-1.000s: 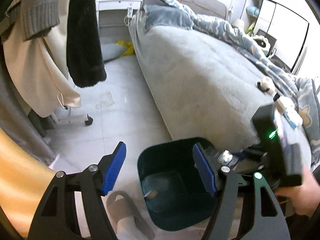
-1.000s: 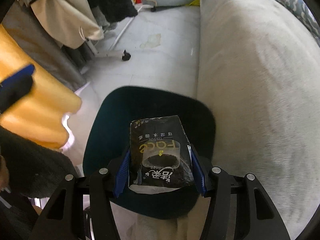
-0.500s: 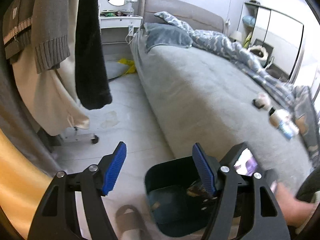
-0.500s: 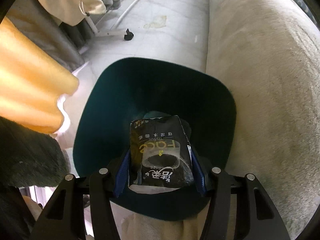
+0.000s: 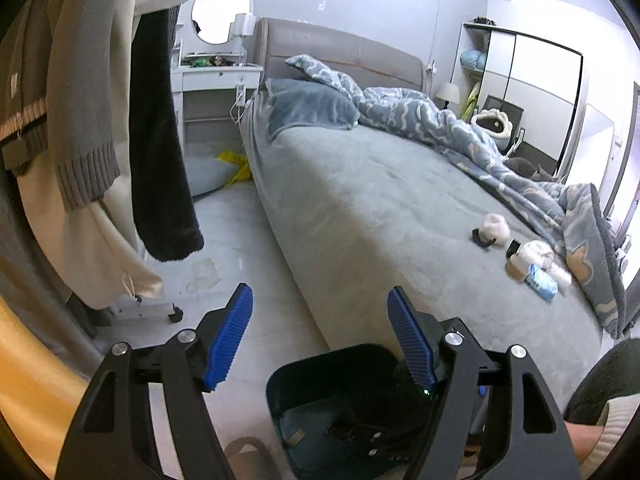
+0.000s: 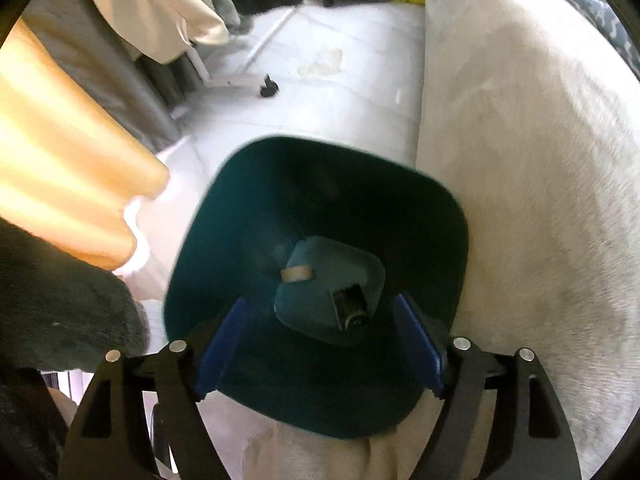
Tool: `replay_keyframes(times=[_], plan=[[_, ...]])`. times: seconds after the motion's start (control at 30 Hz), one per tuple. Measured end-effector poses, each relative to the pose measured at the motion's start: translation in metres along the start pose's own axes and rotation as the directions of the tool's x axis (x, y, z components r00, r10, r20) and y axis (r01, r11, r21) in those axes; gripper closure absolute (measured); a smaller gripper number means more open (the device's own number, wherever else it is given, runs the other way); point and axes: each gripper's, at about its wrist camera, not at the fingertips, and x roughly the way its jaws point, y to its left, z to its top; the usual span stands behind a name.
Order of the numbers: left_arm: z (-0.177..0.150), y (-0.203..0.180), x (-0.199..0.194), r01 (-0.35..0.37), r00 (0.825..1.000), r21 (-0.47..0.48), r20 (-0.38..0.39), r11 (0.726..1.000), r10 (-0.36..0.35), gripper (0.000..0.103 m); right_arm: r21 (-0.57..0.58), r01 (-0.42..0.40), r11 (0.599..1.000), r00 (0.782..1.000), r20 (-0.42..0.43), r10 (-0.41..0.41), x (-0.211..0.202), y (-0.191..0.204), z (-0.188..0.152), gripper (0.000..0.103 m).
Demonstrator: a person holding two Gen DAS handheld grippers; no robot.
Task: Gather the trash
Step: 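Move both tools back over the bed toward the remaining items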
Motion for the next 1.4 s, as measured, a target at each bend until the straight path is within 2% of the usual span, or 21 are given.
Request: replay_keyframes(times=[0.23, 0.37, 0.5, 0.9, 1.1, 1.23, 1.4], plan=[[0.021, -0.012, -0.013, 0.035, 0.997, -0.032, 0.063, 0.999, -0.033, 0.020, -0.003, -0.050, 0.999, 0.988, 0.144, 0.050, -0.050, -0.002, 0.000, 0.019], [0.033, -0.021, -0.019, 0.021, 0.995, -0.020, 0.094, 1.000, -0.019, 0.016, 0.008, -0.042, 0.999, 0.976, 0.214, 0.039, -0.075, -0.011, -0.004, 0.017], [0.039, -0.028, -0.016, 0.041, 0.995, -0.035, 0.097, 0.999, -0.038, 0.011, 0.037, -0.025, 0.999, 0.963, 0.269, 0.014, -0.095, -0.028, -0.011, 0.015], [0.041, -0.075, 0.003, 0.088, 0.994, 0.031, 0.069, 0.996, -0.090, 0.009, 0.102, 0.029, 0.994, 0.935, 0.350, -0.063, -0.146, -0.086, -0.029, 0.010], [0.038, -0.098, 0.016, 0.111, 0.992, 0.059, 0.054, 0.992, -0.114, 0.009, 0.132, 0.045, 0.990, 0.927, 0.365, -0.091, -0.156, -0.112, -0.042, 0.010], [0.036, -0.111, 0.032, 0.147, 0.989, 0.065, 0.023, 0.987, -0.149, 0.009, 0.126, 0.087, 0.988, 0.922, 0.366, -0.128, -0.166, -0.132, -0.050, 0.009], [0.038, -0.130, 0.049, 0.156, 0.988, 0.122, -0.004, 0.980, -0.157, 0.008, 0.155, 0.089, 0.984, 0.912, 0.385, -0.143, -0.178, -0.162, -0.058, 0.008]])
